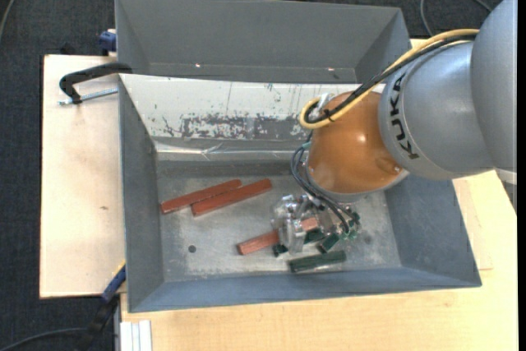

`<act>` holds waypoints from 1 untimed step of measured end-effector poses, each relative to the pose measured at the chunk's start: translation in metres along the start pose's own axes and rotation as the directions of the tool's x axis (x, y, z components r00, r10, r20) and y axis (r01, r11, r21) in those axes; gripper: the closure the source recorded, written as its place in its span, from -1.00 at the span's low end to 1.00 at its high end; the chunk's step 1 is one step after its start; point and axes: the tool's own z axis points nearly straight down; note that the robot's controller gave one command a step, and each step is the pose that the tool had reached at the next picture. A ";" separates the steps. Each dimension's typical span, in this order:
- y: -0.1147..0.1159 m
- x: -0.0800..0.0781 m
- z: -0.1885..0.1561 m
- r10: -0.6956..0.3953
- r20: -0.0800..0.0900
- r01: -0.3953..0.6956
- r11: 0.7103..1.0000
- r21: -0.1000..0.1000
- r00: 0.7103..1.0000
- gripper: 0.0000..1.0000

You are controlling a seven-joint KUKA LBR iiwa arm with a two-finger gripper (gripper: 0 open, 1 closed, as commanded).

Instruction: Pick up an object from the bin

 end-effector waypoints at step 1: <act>0.000 0.000 -0.001 0.000 0.001 0.000 1.000 0.000 1.000 1.00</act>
Offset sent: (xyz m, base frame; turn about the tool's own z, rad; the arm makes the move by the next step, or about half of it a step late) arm 0.0001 0.0000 0.0371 0.0000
